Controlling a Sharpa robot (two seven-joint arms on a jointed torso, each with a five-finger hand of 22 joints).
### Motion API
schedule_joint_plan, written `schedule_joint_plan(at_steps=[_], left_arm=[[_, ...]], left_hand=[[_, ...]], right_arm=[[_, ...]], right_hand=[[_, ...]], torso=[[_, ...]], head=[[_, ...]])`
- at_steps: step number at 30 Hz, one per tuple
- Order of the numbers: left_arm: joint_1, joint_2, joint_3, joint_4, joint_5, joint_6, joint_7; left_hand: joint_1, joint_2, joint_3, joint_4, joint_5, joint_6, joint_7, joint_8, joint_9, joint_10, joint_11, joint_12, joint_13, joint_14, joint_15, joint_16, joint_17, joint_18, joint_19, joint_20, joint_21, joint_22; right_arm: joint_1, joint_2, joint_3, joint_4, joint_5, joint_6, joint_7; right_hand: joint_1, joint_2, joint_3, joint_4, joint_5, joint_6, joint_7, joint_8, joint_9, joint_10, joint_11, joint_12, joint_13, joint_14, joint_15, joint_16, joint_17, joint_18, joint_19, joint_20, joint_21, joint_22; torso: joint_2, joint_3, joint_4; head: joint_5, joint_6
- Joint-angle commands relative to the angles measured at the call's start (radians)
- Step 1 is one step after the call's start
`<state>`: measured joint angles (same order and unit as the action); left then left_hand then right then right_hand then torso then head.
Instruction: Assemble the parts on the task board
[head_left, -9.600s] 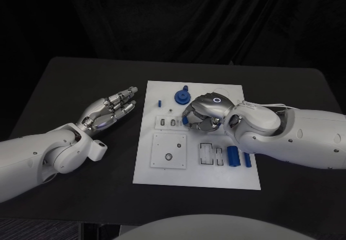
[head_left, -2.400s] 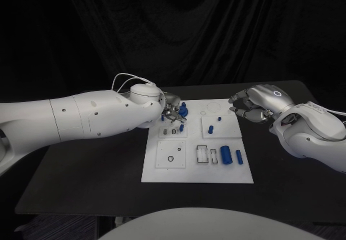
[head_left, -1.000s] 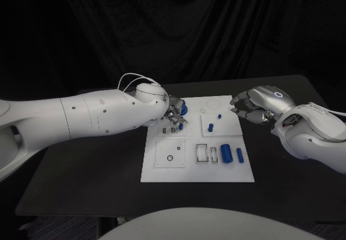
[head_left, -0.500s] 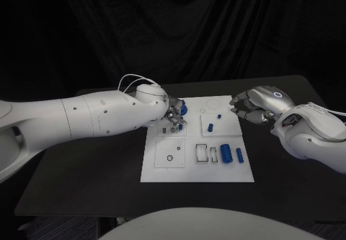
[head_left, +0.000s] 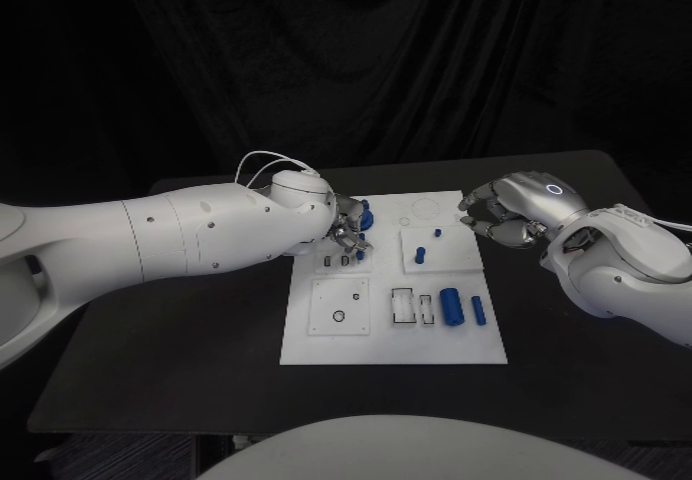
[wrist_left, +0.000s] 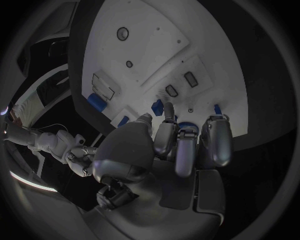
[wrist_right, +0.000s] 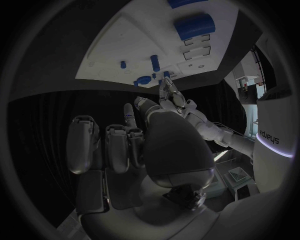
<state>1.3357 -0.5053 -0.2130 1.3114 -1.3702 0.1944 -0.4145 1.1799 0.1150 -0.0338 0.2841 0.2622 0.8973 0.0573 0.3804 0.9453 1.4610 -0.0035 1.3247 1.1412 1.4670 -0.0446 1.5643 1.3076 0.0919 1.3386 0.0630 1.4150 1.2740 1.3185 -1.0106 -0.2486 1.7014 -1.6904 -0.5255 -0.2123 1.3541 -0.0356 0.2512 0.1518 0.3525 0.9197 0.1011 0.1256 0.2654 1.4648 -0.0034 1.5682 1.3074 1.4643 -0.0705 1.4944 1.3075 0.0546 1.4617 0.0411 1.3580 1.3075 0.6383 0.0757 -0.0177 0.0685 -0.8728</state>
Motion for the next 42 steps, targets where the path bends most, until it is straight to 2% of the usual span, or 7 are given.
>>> schedule_joint_plan(at_steps=[1,20,27,28,34,39,42], left_arm=[[-0.002,0.003,0.001,-0.001,0.006,0.011,0.021],[-0.017,0.013,0.001,-0.016,0.006,0.026,0.035],[-0.020,0.012,0.001,-0.017,0.006,0.018,0.045],[-0.020,0.011,0.001,-0.017,0.006,0.017,0.046],[-0.021,0.008,0.001,-0.017,0.006,0.008,0.060],[-0.022,0.006,0.001,-0.016,0.006,0.003,0.072],[-0.022,0.003,0.001,-0.014,0.006,-0.003,0.075]], left_hand=[[0.008,-0.003,0.012,-0.001,0.015,0.010,0.001,-0.014,-0.002,0.110,-0.004,0.246,0.430,0.104,-0.008,0.006,0.263,-0.015,-0.008,-0.003,-0.008,-0.001],[0.038,-0.016,0.062,-0.008,0.060,0.026,-0.002,-0.053,-0.002,0.110,-0.007,0.246,0.430,0.104,-0.010,0.006,0.263,-0.014,-0.010,-0.004,-0.015,0.000],[0.056,-0.034,0.115,-0.012,0.088,0.040,-0.005,-0.069,0.007,0.110,-0.010,0.246,0.430,0.104,-0.012,0.006,0.263,-0.014,-0.009,-0.007,-0.017,0.004],[0.061,-0.041,0.135,-0.014,0.106,0.046,-0.007,-0.071,0.013,0.110,-0.011,0.246,0.430,0.104,-0.014,0.006,0.263,-0.014,-0.009,-0.008,-0.019,0.005],[0.068,-0.082,0.255,-0.020,0.146,0.062,-0.014,-0.078,0.045,0.110,-0.017,0.246,0.430,0.104,-0.019,0.006,0.263,-0.014,-0.007,-0.013,-0.022,0.013],[0.050,-0.123,0.360,-0.037,0.162,0.075,-0.017,-0.075,0.084,0.110,-0.021,0.246,0.430,0.104,-0.022,0.006,0.263,-0.014,-0.004,-0.016,-0.025,0.020],[0.041,-0.134,0.394,-0.047,0.164,0.079,-0.018,-0.072,0.101,0.110,-0.022,0.246,0.430,0.104,-0.024,0.006,0.263,-0.015,-0.002,-0.018,-0.025,0.024]], right_arm=[[0.002,0.001,0.001,0.001,-0.003,0.009,-0.020],[0.002,0.004,0.001,0.002,-0.003,0.009,-0.017],[0.002,0.004,0.001,0.001,-0.003,0.010,-0.017],[0.002,0.004,0.001,0.001,-0.003,0.010,-0.018],[0.002,0.004,0.001,0.002,-0.003,0.012,-0.020],[0.002,0.004,0.001,0.002,-0.003,0.016,-0.023],[0.002,0.004,0.001,0.001,-0.003,0.018,-0.024]], right_hand=[[0.003,0.001,0.003,0.002,0.006,0.004,0.000,-0.004,-0.001,0.100,0.006,-0.002,0.258,0.086,0.008,-0.006,0.181,-0.004,0.022,0.005,-0.005,0.194],[0.006,0.002,0.008,0.002,0.014,0.006,0.000,-0.006,-0.001,0.096,0.006,-0.006,0.253,0.085,0.008,-0.009,0.178,-0.003,0.020,0.006,-0.012,0.192],[0.007,0.003,0.010,0.002,0.016,0.007,0.000,-0.006,-0.001,0.095,0.007,-0.006,0.253,0.085,0.008,-0.011,0.177,-0.002,0.019,0.006,-0.014,0.192],[0.007,0.003,0.010,0.002,0.016,0.007,0.000,-0.006,-0.001,0.095,0.007,-0.006,0.253,0.085,0.008,-0.011,0.177,-0.002,0.019,0.006,-0.014,0.192],[0.014,0.005,0.017,-0.001,0.028,0.012,0.001,-0.006,-0.001,0.096,0.007,-0.006,0.253,0.085,0.008,-0.011,0.177,-0.002,0.019,0.006,-0.015,0.192],[0.018,0.005,0.025,-0.003,0.050,0.016,0.002,-0.008,0.000,0.095,0.008,-0.007,0.253,0.084,0.009,-0.013,0.175,-0.002,0.019,0.007,-0.017,0.192],[0.019,0.005,0.027,-0.004,0.053,0.017,0.002,-0.008,0.000,0.095,0.008,-0.006,0.253,0.084,0.009,-0.012,0.175,-0.002,0.019,0.007,-0.018,0.192]], torso=[[0.000,-0.0004,-0.0006],[0.000,-0.0014,-0.0001],[0.000,-0.0019,0.0000],[0.000,-0.0020,0.0002],[0.000,-0.0023,0.0002],[0.000,-0.0022,0.0001],[-0.001,-0.0024,-0.0003]], head=[[0.000,0.000],[-0.007,0.000],[-0.004,0.000],[-0.005,0.000],[-0.005,0.000],[-0.004,0.000],[-0.003,0.000]])
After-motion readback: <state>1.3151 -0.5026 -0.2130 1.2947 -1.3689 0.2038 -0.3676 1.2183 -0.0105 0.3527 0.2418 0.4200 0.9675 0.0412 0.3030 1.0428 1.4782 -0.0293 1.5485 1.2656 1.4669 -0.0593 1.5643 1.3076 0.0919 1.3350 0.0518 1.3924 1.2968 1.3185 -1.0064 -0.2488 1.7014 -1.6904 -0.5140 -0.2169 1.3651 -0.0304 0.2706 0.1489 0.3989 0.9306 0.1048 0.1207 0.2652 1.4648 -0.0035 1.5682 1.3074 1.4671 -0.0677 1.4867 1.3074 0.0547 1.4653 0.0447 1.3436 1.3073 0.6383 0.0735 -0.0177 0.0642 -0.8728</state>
